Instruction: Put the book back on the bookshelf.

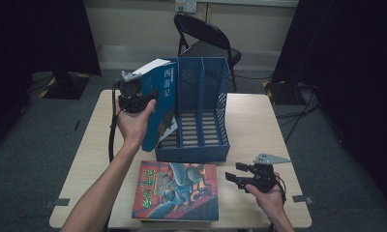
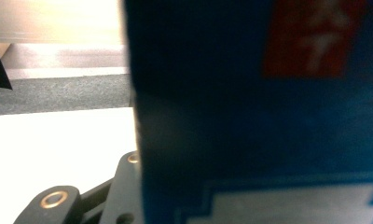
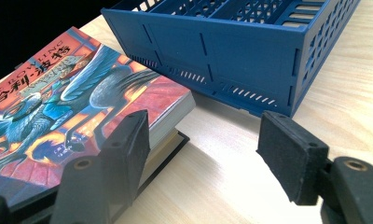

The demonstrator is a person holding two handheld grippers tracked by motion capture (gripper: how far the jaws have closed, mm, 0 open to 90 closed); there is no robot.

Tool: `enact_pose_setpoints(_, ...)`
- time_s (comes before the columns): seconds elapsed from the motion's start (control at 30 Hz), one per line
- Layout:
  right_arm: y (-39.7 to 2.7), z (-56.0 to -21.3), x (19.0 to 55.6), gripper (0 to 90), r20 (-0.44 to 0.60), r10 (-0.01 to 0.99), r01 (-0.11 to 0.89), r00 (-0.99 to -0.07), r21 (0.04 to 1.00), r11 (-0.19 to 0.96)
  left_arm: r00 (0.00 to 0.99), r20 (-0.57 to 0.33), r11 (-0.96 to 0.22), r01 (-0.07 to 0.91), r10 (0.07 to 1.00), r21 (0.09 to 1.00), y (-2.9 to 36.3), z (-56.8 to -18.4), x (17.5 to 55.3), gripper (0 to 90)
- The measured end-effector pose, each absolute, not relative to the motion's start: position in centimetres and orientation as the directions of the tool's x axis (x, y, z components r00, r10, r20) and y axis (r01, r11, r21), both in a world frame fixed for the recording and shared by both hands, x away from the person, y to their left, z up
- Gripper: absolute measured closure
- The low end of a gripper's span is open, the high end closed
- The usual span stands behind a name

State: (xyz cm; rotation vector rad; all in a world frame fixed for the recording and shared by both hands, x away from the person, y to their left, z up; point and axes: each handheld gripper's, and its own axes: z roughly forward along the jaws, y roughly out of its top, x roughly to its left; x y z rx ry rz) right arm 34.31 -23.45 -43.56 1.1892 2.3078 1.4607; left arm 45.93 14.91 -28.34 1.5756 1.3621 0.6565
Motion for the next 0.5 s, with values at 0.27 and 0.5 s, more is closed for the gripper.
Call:
enact_pose_setpoints(0.27,-23.7,-43.6,34.2,33.8,0.262,0.694,0.533,-0.671,0.821,0.205,0.212,-0.172,0.06,0.453,0.962,0.89,13.8,-29.4,47.4,61.8)
enact_pose_setpoints(0.5,-23.5,-43.8,34.1,33.8,0.259,0.689,0.534,-0.677,0.818,0.217,0.207,-0.169,0.067,0.425,0.964,0.903,12.9,-30.3,47.8,61.8)
